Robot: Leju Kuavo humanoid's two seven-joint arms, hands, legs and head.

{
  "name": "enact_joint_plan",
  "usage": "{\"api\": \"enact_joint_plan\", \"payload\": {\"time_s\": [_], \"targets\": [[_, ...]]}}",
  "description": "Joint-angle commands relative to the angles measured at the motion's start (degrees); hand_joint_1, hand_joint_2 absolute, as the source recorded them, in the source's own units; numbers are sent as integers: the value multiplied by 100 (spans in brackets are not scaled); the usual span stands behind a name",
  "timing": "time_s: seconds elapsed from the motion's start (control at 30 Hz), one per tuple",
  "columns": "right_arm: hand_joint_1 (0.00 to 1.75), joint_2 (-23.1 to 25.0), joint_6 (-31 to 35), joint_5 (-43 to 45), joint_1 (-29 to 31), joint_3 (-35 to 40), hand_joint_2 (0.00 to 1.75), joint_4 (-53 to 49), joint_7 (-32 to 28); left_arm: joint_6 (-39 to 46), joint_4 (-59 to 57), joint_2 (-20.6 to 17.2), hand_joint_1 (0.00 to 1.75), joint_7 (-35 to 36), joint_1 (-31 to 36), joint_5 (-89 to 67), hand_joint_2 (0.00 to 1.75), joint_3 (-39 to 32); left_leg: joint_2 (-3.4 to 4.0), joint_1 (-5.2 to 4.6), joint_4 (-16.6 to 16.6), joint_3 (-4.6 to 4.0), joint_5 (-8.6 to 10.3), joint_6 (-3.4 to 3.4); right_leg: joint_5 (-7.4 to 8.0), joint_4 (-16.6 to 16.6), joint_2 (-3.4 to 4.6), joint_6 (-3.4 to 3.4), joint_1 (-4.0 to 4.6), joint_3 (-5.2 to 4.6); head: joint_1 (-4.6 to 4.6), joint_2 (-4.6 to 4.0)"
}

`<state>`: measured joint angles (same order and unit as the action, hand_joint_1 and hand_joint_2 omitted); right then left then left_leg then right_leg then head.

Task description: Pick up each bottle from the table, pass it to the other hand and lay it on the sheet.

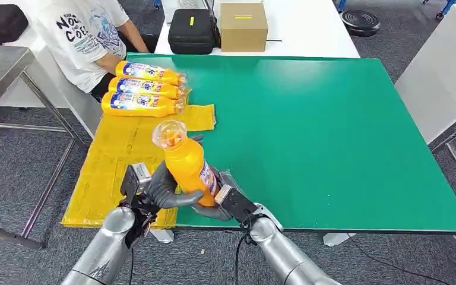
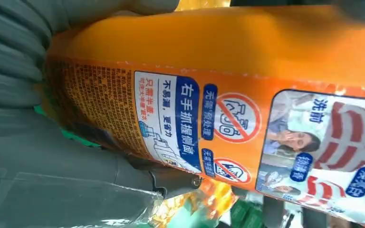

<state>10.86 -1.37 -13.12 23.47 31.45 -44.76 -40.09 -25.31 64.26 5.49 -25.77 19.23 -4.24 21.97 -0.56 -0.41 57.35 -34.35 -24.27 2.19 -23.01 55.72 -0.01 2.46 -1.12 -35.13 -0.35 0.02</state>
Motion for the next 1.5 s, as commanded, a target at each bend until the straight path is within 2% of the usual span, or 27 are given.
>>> {"api": "enact_joint_plan", "payload": {"time_s": [0.03,0.27,0.4,0.57,0.7,1.5], "targets": [[175,25,349,-369,346,156,175,764,9,-157,-1462,-109,0,222,867,-222,175,548,-3,8,2,19,-7,-13,-8,0,-7,-12,9,22,0,0],[175,92,460,-615,422,158,175,1015,9,-565,-1828,-163,0,119,1079,39,175,594,5,6,2,16,-7,-11,-7,2,1,-10,7,16,0,0],[175,166,391,-787,447,94,175,1154,9,-1085,-1638,-165,0,45,930,730,175,407,9,4,0,11,-5,-9,-4,0,5,-7,5,10,0,0],[175,174,401,-852,451,81,175,1192,9,-1148,-1571,-170,0,113,891,868,175,392,1,6,1,13,-5,-10,-7,0,-4,-8,7,14,-2,0],[175,204,357,-970,429,3,175,1217,9,-1425,-1186,-118,0,218,714,1673,175,264,7,8,3,17,-9,-11,-8,0,2,-10,9,17,0,0],[175,202,345,-1181,527,-131,175,1392,9,-1185,-934,-195,0,347,746,2306,175,294,-5,14,8,20,-11,-15,-14,1,-12,-12,15,24,0,0]]}}
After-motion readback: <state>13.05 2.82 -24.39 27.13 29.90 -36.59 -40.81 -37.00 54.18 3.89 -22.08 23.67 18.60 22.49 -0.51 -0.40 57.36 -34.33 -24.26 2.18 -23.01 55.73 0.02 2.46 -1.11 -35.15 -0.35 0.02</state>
